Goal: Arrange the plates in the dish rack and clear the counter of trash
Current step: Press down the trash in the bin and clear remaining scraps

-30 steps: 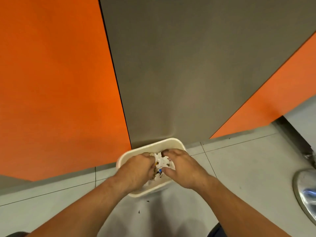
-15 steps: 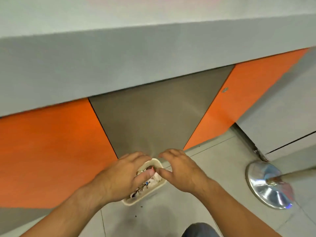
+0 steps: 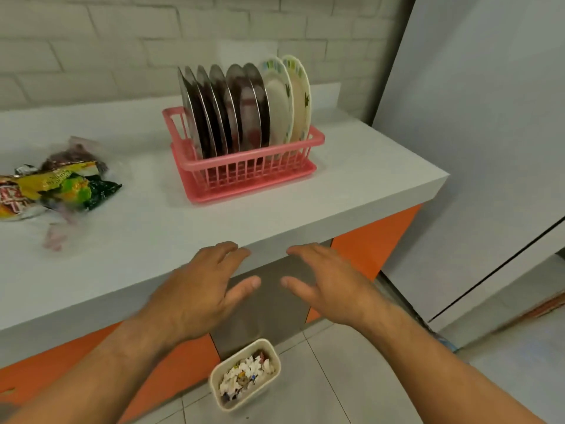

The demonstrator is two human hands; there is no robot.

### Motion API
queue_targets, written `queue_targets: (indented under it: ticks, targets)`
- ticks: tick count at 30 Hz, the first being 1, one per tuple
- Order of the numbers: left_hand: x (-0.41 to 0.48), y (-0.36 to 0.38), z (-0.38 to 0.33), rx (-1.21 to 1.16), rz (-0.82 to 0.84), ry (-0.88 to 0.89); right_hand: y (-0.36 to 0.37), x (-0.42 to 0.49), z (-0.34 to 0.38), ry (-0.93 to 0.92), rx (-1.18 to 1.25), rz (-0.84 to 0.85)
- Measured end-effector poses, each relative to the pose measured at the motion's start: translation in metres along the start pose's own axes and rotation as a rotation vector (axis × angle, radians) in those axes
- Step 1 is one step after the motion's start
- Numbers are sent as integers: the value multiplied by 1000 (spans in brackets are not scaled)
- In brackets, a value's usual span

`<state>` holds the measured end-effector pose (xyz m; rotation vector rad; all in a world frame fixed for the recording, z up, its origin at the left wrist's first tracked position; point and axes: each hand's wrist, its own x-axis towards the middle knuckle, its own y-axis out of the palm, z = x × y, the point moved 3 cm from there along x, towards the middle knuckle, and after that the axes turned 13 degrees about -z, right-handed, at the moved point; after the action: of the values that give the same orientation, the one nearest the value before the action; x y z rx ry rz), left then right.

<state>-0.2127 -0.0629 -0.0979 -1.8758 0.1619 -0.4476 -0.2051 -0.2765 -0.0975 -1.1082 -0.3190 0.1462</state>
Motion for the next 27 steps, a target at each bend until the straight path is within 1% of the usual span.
queue_targets:
  ticks: [6,13,18,21,27]
  targets:
    - [-11,-23,3,-3,-57,-68,-13,7,19,-28,49,-22]
    - [-14,-50,43,-33,-137,-134,-12,36,60,-42,70,-39]
    - [-5,-72,101,-65,-195,-114,14,74,101,-18,79,-68]
    - [-4,-87,148,-88,-203,-90,43,99,133,35,133,-80]
    - [-15,-109,241,-234,-351,-124,109,152,202,37,163,-68]
